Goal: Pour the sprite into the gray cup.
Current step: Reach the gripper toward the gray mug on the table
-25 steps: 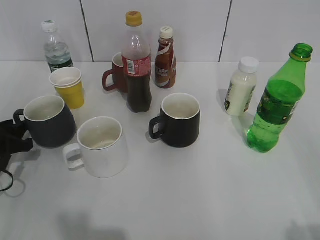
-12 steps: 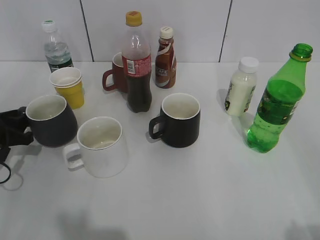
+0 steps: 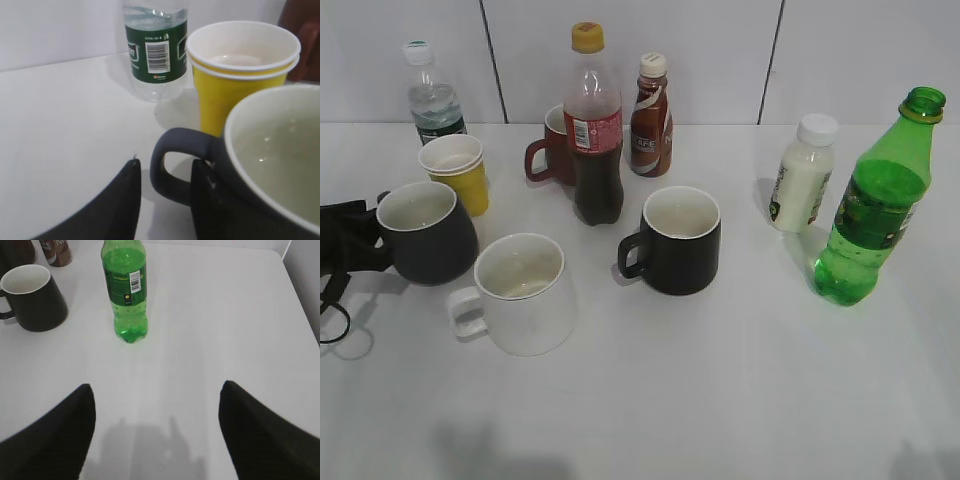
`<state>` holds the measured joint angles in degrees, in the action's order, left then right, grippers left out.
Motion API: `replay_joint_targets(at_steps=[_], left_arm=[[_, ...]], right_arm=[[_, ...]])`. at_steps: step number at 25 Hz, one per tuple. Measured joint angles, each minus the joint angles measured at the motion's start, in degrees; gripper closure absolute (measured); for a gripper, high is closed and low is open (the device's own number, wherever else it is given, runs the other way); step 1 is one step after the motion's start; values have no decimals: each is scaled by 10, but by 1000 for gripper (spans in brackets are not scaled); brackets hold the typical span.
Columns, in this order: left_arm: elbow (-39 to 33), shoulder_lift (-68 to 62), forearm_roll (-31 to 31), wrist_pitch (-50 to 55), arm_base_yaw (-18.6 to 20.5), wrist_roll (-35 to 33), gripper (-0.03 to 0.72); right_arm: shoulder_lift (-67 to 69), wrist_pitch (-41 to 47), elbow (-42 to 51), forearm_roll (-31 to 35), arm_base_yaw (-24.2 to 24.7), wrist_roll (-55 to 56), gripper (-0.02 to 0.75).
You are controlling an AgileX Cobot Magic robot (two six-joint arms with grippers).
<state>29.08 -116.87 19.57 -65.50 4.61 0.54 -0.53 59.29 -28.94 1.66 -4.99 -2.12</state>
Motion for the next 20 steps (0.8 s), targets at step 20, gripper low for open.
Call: replay_joint_targets(at_steps=[20], left_arm=[[-5, 0, 97, 8, 1, -20, 318]], right_arm=[[0, 0, 0, 0, 0, 0, 164]])
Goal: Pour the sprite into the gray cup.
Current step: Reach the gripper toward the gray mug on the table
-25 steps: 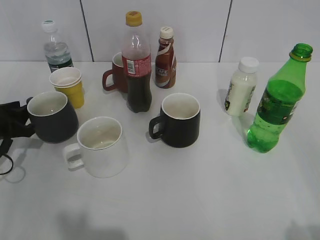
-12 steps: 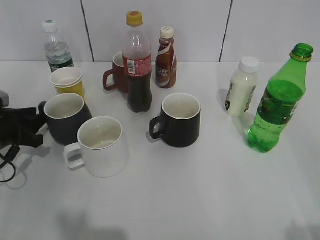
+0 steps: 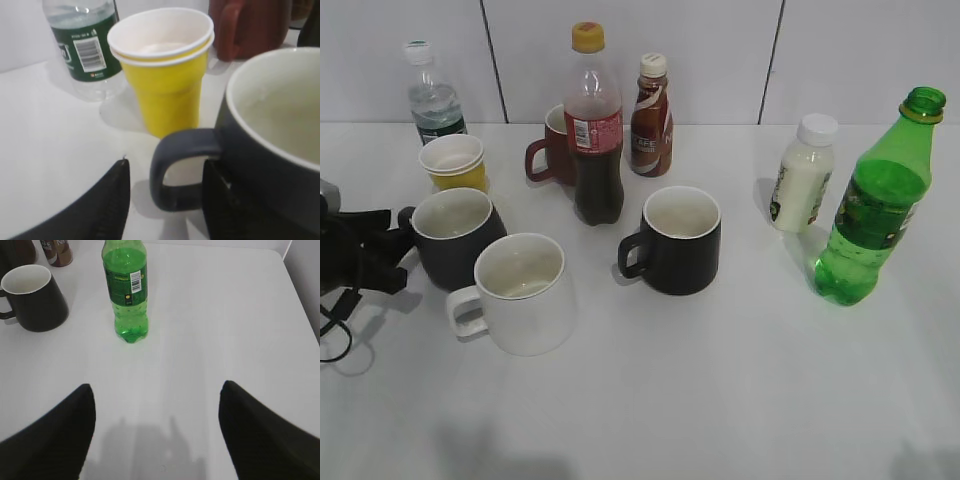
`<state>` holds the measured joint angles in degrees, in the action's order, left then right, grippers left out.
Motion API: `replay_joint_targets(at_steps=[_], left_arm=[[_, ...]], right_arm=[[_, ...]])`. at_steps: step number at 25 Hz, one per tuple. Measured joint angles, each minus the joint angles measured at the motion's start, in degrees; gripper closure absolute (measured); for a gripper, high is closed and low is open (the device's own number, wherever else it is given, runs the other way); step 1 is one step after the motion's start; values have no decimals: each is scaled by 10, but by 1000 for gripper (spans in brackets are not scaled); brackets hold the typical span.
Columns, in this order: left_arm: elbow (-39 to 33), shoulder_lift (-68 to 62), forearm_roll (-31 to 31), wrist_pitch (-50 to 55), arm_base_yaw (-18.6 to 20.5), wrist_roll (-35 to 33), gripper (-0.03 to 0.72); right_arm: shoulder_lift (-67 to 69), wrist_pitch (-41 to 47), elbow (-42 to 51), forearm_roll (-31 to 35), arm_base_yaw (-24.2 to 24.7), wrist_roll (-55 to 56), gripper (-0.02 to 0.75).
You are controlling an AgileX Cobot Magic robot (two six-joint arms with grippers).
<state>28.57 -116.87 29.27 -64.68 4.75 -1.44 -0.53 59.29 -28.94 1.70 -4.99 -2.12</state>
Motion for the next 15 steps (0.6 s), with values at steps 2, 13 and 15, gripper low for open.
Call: replay_joint_targets(at_steps=[2, 13, 15], left_arm=[[6, 0, 1, 5, 0, 0, 318], [45, -6, 22, 43, 0, -1, 431], [45, -7, 22, 44, 0, -1, 471]], right_arm=[[0, 0, 0, 0, 0, 0, 164], [0, 0, 0, 2, 0, 0, 164], [0, 0, 0, 2, 0, 0, 164]])
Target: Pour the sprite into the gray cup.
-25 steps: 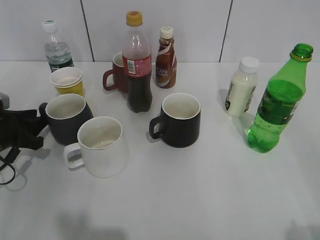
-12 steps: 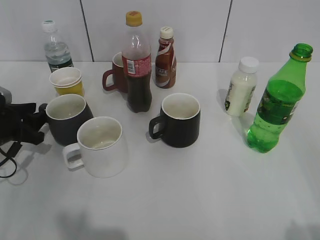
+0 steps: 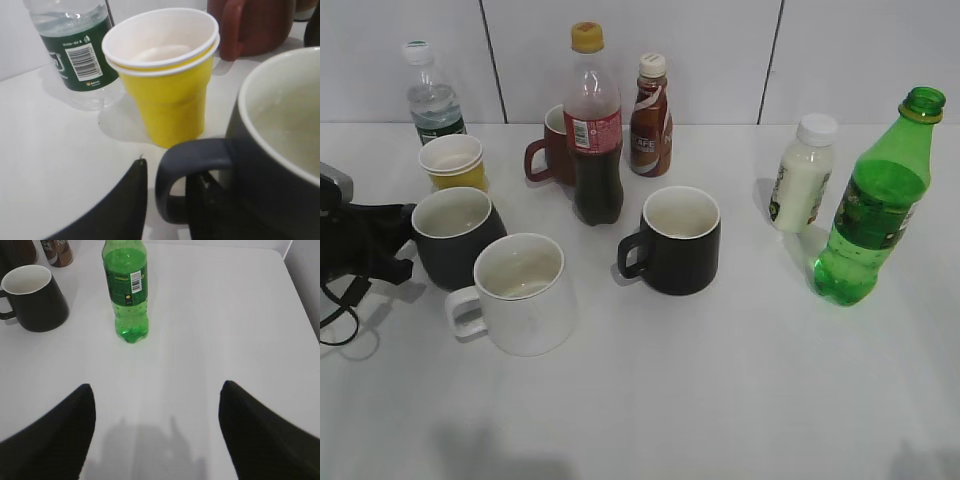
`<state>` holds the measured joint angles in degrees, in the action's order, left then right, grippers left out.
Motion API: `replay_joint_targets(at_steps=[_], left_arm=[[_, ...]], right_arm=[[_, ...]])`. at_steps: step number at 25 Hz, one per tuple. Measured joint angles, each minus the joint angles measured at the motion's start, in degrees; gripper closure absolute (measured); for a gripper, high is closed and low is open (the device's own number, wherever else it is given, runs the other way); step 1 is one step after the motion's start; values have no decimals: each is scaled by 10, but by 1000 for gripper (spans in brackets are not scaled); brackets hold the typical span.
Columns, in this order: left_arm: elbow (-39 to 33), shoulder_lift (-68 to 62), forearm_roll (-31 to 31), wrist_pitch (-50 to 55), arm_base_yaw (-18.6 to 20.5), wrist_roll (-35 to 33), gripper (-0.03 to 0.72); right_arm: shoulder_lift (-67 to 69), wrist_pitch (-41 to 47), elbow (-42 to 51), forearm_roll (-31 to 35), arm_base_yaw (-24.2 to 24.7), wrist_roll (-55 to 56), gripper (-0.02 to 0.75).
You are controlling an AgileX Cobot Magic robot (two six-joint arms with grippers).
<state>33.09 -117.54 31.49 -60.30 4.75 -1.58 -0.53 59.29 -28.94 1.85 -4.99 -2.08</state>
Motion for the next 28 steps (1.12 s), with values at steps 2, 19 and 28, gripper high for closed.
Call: replay_joint_targets(at_steps=[2, 19, 28], left_arm=[[0, -1, 1, 0, 0, 0, 492], [-14, 14, -28, 4, -1, -9, 637], [-95, 146, -100, 8, -1, -9, 638]], right_arm=[[0, 0, 0, 0, 0, 0, 164], [0, 0, 0, 22, 0, -1, 164], [58, -103, -3, 148, 0, -93, 164]])
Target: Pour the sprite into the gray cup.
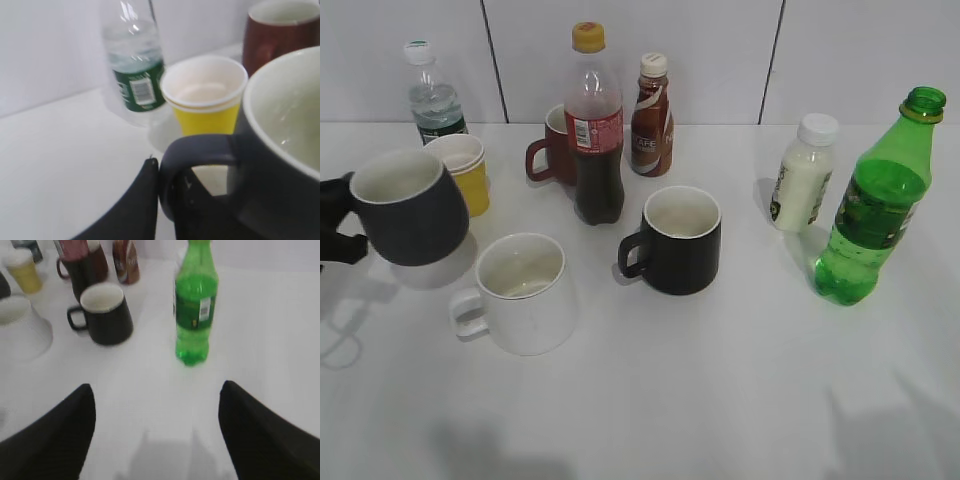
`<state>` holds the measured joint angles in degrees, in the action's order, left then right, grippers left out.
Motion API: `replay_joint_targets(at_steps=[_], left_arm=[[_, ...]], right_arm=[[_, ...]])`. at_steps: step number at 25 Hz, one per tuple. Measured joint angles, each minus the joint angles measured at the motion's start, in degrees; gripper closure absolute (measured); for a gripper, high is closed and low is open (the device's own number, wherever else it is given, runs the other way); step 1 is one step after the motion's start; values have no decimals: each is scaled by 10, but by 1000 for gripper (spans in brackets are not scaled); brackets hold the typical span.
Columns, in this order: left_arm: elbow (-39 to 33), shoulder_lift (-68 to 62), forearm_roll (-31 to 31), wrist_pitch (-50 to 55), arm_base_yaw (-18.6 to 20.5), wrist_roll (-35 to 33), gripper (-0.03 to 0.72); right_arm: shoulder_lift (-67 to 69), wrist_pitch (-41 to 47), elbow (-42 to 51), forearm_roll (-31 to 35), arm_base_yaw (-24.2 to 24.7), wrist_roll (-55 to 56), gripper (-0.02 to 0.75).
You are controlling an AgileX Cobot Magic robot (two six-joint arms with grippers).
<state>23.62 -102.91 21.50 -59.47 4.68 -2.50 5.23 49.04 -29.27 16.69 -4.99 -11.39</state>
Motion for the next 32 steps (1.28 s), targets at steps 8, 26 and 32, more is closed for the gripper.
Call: replay_joint_targets(at_steps=[8, 26, 32], left_arm=[[-65, 102, -36, 18, 0, 0, 638], [-67, 133, -70, 49, -42, 0, 638], [-67, 133, -69, 49, -42, 0, 638]], right_arm=[[189, -409, 98, 157, 0, -104, 164], [545, -720, 205, 87, -162, -47, 163], [715, -856, 192, 59, -162, -11, 121]])
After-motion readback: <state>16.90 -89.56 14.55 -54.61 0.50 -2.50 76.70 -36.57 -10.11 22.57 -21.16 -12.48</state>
